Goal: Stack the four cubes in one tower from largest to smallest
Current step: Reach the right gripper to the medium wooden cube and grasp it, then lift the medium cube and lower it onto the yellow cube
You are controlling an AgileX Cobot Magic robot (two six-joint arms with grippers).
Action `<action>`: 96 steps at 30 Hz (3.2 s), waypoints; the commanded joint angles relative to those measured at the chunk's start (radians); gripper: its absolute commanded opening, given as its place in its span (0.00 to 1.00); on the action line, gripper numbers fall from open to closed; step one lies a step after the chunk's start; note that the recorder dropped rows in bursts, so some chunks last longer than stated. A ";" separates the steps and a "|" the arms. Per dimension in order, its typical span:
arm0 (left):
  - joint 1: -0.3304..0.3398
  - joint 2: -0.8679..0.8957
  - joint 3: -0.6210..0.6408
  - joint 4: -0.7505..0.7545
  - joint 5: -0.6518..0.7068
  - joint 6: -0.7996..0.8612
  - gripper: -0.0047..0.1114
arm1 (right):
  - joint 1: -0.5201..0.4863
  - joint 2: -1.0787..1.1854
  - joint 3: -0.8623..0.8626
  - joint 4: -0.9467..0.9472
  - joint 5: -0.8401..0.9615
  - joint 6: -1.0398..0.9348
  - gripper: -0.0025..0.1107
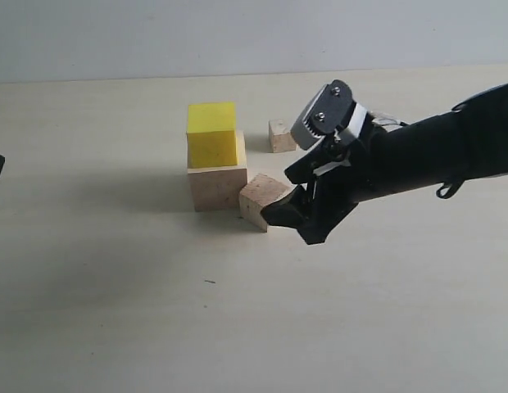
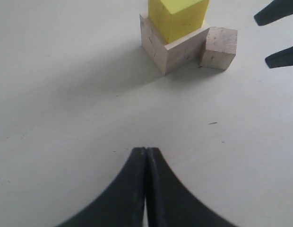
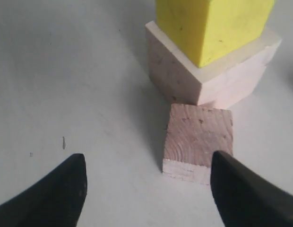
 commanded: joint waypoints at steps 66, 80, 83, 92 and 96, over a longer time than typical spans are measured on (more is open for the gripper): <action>-0.002 -0.010 0.020 0.025 -0.036 -0.014 0.05 | 0.045 -0.038 -0.182 -0.728 -0.152 1.159 0.02; -0.002 -0.010 0.020 0.021 -0.043 -0.029 0.05 | 0.240 -0.152 -0.551 -1.262 0.044 1.958 0.02; -0.002 -0.010 0.020 0.021 -0.043 -0.029 0.05 | 0.338 -0.110 -0.621 -1.499 0.036 2.310 0.02; -0.002 -0.010 0.020 0.021 -0.042 -0.031 0.05 | 0.446 0.049 -0.761 -1.964 0.067 2.906 0.02; -0.002 -0.010 0.020 0.021 -0.042 -0.033 0.05 | 0.446 0.111 -0.812 -1.985 0.091 2.941 0.02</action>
